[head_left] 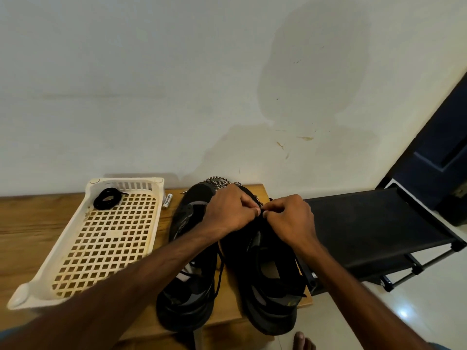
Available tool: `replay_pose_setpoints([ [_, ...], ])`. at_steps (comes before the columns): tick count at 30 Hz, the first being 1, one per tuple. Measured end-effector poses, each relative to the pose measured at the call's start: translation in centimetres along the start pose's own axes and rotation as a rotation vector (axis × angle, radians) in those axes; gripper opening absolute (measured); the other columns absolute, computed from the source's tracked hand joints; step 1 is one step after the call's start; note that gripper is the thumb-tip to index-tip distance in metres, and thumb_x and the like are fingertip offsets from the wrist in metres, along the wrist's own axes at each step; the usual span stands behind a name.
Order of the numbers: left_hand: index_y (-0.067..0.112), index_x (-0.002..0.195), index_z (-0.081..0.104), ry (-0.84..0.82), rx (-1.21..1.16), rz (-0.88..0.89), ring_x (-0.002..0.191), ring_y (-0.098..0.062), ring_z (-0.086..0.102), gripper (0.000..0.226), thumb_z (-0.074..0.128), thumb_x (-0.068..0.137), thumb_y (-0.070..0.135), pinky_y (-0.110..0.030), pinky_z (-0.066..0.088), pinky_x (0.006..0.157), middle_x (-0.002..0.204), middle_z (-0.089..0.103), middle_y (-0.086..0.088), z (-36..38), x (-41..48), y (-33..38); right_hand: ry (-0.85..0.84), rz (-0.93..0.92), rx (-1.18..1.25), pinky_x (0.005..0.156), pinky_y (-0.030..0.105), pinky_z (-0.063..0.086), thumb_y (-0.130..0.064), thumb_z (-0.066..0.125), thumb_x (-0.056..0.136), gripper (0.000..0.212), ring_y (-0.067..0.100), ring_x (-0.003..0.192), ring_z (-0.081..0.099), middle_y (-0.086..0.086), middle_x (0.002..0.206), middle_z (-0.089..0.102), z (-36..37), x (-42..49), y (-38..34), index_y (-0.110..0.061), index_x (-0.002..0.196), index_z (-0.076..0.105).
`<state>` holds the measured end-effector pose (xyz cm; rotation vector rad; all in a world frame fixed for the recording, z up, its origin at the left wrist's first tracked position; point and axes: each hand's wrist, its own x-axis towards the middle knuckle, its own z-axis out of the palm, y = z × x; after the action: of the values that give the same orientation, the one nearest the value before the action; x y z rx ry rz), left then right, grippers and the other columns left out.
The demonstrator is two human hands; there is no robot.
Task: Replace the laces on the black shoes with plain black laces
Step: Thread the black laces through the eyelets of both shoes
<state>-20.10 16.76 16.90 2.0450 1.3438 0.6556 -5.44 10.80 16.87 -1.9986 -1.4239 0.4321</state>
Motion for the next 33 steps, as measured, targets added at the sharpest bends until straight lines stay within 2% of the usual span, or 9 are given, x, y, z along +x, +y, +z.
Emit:
replay_pose_setpoints([
  [3,0.034,0.087,0.082,-0.004,-0.002,-0.033,0.077,0.002,0.069,0.007,0.083,0.081,0.032,-0.030,0.061,0.079,0.080,0.076,0.017,0.1,-0.1,0.0,0.017,0.034,0.059,0.082,0.029,0.059,-0.018,0.075,0.088,0.017,0.005,0.088,0.069,-0.008,0.097,0.078,0.3,-0.2,0.3,-0.027,0.101,0.081],
  [11,0.030,0.082,0.082,0.011,0.051,-0.129,0.084,-0.010,0.072,0.009,0.079,0.079,0.023,-0.033,0.062,0.078,0.084,0.078,0.011,0.2,0.0,1.0,0.039,0.073,0.062,0.062,0.018,0.049,-0.015,0.074,0.090,0.016,0.003,0.080,0.066,-0.006,0.096,0.078,0.6,0.1,0.6,-0.023,0.101,0.082],
  [14,0.030,0.083,0.083,0.044,0.093,-0.123,0.084,-0.011,0.072,0.008,0.079,0.077,0.028,-0.031,0.062,0.075,0.082,0.077,0.011,0.3,-0.2,1.3,0.026,0.069,0.067,0.068,0.021,0.052,-0.015,0.074,0.090,0.015,0.005,0.085,0.067,-0.003,0.098,0.078,0.5,0.3,0.6,-0.022,0.102,0.082],
  [17,0.028,0.090,0.082,0.134,0.240,-0.063,0.104,-0.017,0.065,0.017,0.074,0.077,0.036,-0.033,0.059,0.079,0.091,0.076,0.007,1.0,-0.8,1.4,-0.007,0.057,0.065,0.081,0.027,0.057,-0.016,0.073,0.091,0.016,0.009,0.094,0.068,-0.001,0.104,0.078,0.3,0.4,0.6,-0.021,0.104,0.081],
  [20,0.026,0.100,0.079,0.174,0.336,-0.006,0.121,-0.019,0.048,0.023,0.074,0.082,0.039,-0.032,0.050,0.074,0.098,0.072,0.004,1.9,-1.0,1.3,-0.039,0.052,0.083,0.084,0.026,0.056,-0.015,0.072,0.092,0.018,0.011,0.099,0.069,0.000,0.109,0.077,0.0,0.6,0.7,-0.018,0.108,0.080],
  [24,0.026,0.100,0.079,0.189,0.340,0.004,0.120,-0.021,0.043,0.021,0.075,0.082,0.038,-0.030,0.049,0.071,0.092,0.071,0.004,2.1,-1.0,1.2,-0.040,0.059,0.098,0.079,0.026,0.059,-0.013,0.073,0.091,0.015,0.010,0.092,0.069,0.001,0.103,0.078,-0.1,0.6,0.9,-0.017,0.103,0.082],
  [28,0.028,0.099,0.079,0.164,0.340,-0.015,0.120,-0.023,0.042,0.019,0.077,0.083,0.038,-0.030,0.049,0.072,0.094,0.072,0.005,1.9,-1.1,1.4,-0.043,0.063,0.102,0.069,0.019,0.054,-0.013,0.073,0.090,0.012,0.007,0.087,0.068,0.000,0.098,0.077,0.0,0.7,1.1,-0.015,0.099,0.082],
  [33,0.029,0.095,0.080,0.144,0.334,-0.044,0.119,-0.021,0.050,0.016,0.077,0.082,0.038,-0.034,0.052,0.079,0.102,0.071,0.003,1.5,-1.0,1.7,-0.042,0.053,0.119,0.073,0.022,0.057,-0.014,0.075,0.090,0.011,0.006,0.086,0.069,-0.001,0.095,0.077,0.0,0.7,1.2,-0.016,0.098,0.082],
])
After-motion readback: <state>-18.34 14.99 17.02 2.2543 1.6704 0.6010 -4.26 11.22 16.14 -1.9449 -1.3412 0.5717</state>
